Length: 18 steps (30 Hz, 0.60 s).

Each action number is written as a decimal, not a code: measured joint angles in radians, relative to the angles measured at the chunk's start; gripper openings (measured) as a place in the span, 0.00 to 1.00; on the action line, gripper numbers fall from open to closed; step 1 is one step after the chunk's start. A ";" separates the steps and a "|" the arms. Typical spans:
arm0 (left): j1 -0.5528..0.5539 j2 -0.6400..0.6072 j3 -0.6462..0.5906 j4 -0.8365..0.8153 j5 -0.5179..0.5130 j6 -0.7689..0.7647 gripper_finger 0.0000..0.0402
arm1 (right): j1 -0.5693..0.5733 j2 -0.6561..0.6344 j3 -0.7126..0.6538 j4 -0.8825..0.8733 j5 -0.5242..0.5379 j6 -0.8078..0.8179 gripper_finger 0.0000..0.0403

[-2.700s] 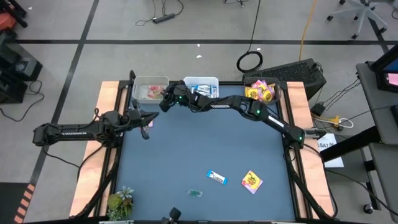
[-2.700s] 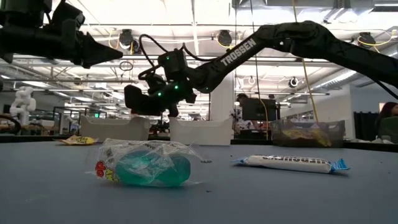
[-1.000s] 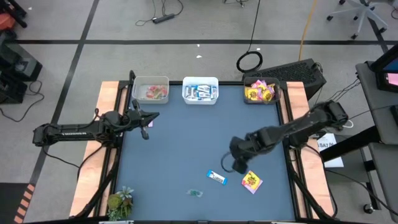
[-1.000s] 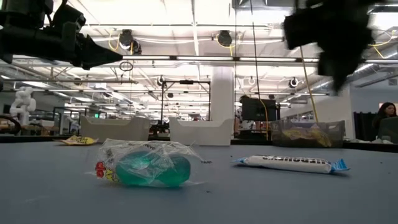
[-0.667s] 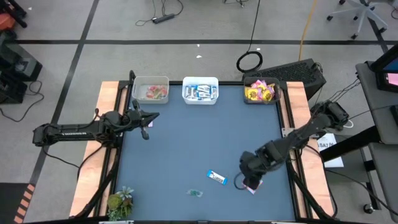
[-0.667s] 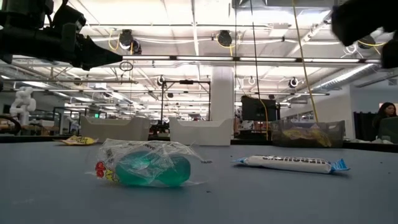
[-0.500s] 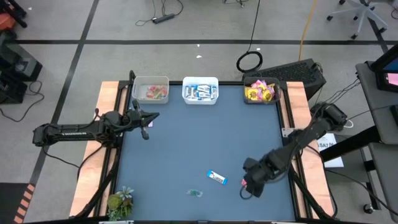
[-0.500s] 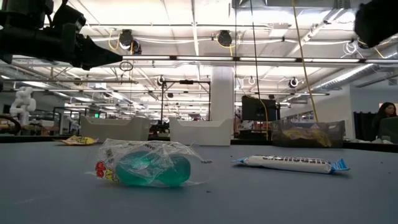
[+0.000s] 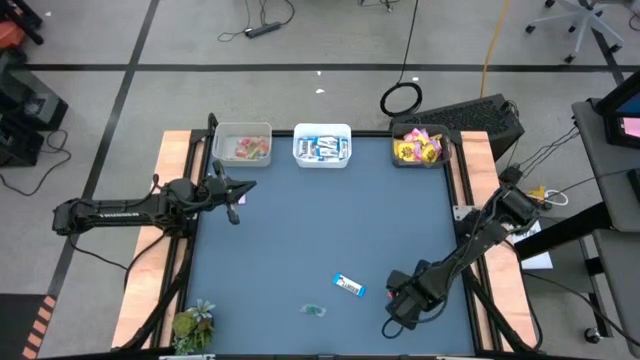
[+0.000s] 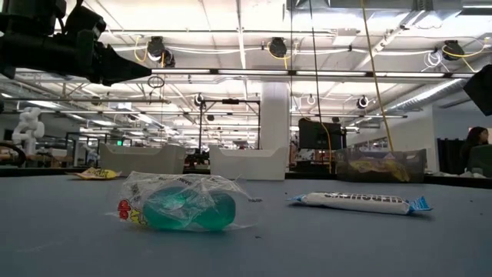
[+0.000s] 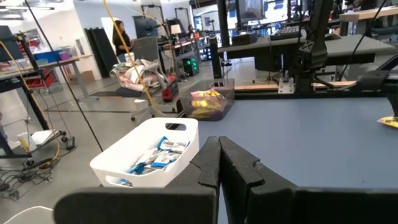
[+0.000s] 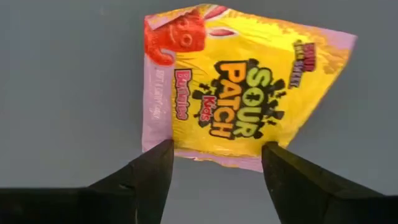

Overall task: Sort candy
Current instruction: Put the yellow candy into the black bin

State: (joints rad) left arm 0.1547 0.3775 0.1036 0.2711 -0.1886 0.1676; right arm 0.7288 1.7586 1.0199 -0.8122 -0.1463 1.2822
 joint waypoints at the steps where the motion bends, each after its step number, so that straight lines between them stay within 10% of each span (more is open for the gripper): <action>1: 0.000 0.000 0.000 0.000 0.000 0.000 0.02 | 0.000 0.007 0.001 0.004 -0.004 -0.009 0.58; 14: 0.000 0.000 0.000 0.000 -0.001 0.003 0.02 | 0.000 -0.012 -0.002 -0.044 -0.009 -0.079 0.05; 18: 0.000 0.000 0.000 0.000 -0.001 0.003 0.02 | -0.010 -0.085 -0.002 -0.052 0.005 -0.082 0.05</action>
State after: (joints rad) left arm 0.1547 0.3773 0.1036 0.2710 -0.1898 0.1703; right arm 0.7193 1.6740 1.0180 -0.8646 -0.1414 1.1999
